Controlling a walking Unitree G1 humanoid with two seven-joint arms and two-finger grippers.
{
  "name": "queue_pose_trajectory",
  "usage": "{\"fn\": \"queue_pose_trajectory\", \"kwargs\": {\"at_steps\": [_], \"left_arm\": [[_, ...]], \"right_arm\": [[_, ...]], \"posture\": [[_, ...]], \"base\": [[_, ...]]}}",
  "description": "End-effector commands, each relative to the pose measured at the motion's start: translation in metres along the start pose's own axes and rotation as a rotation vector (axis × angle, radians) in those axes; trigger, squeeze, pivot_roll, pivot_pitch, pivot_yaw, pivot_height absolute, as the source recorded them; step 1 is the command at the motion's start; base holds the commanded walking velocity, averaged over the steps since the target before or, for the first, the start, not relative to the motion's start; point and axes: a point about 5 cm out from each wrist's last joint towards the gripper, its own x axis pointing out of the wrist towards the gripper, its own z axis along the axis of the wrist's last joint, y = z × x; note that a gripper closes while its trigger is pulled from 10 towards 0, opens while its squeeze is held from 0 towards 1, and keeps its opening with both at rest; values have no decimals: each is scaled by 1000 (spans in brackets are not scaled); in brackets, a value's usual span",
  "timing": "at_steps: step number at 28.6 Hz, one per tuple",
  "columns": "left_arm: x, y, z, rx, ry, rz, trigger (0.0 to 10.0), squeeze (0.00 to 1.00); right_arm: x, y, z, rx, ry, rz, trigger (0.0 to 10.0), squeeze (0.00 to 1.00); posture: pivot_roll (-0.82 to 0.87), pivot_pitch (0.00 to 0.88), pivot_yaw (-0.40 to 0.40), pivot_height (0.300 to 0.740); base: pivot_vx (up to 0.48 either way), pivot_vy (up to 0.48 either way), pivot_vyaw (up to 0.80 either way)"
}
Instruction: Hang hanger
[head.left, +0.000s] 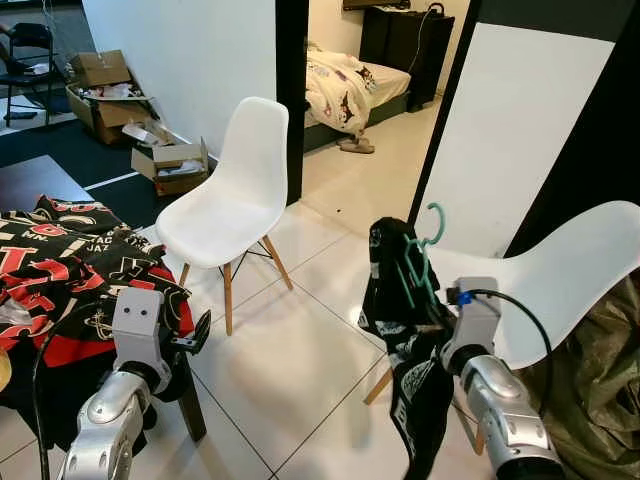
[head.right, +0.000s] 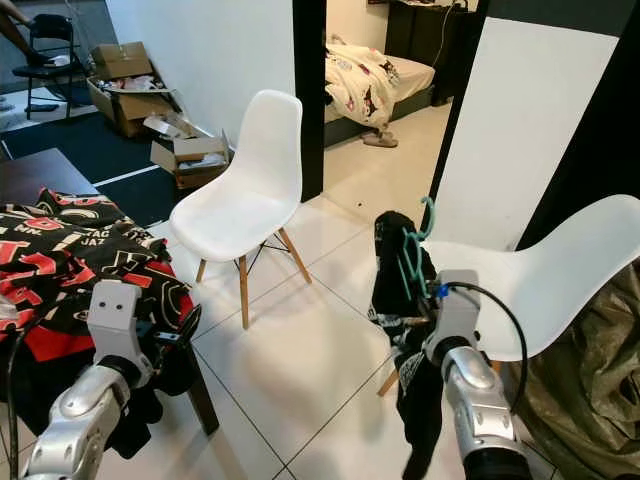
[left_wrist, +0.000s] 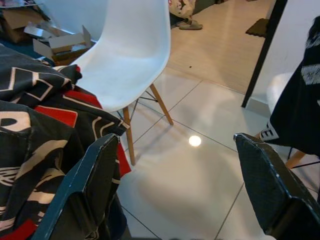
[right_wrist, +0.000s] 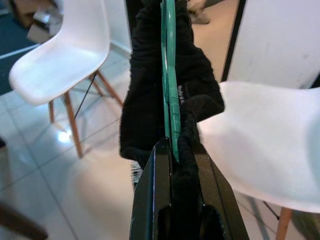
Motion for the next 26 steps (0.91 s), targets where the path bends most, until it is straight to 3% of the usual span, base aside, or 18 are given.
{"fn": "queue_pose_trajectory", "kwargs": {"at_steps": [1, 7, 14, 26], "left_arm": [[3, -5, 1, 0, -5, -2, 10000, 0], [6, 0, 0, -94, 7, 35, 10000, 0], [9, -3, 1, -106, 2, 19, 10000, 0], [11, -6, 1, -111, 1, -3, 10000, 0]], "right_arm": [[4, 1, 12, 4, -69, 1, 10000, 0], [7, 1, 11, 6, -81, -14, 10000, 0], [8, -1, 11, 25, -77, -27, 10000, 0], [12, -2, 10, 26, -69, -25, 10000, 0]], "posture": [[41, 0, -52, 740], [38, 0, -52, 740], [32, 0, -54, 740], [25, 0, -56, 740]], "base": [[-259, 0, 0], [0, 0, 0], [-89, 0, 0], [-258, 0, -734]]}}
